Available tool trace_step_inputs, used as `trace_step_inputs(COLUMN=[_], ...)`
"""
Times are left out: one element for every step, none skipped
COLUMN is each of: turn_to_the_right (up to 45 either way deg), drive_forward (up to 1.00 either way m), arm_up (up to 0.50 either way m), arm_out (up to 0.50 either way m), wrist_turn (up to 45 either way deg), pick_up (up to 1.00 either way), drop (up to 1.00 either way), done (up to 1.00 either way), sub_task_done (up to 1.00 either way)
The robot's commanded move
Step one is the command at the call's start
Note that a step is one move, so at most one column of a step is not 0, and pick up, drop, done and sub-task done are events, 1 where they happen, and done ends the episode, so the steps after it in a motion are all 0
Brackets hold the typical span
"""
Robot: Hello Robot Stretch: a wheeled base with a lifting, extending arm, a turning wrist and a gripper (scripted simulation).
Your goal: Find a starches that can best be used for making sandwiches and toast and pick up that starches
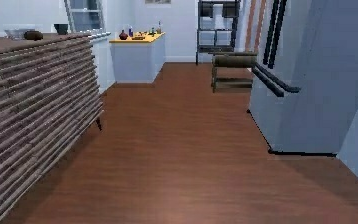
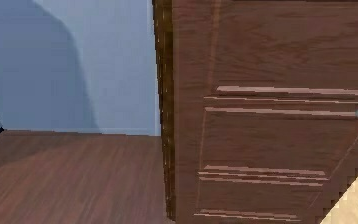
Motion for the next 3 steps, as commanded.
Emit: trace_step_inputs(turn_to_the_right=[0.0, 0.0, 0.0], drive_forward=[1.00, 1.00, 1.00], arm_up=[0.00, 0.00, 0.00], arm_out=[0.00, 0.00, 0.00], wrist_turn=[0.0, 0.0, 0.0], pick_up=[0.00, 0.00, 0.00], drop=[0.00, 0.00, 0.00], done=[0.00, 0.00, 0.00], sub_task_done=[0.00, 0.00, 0.00])
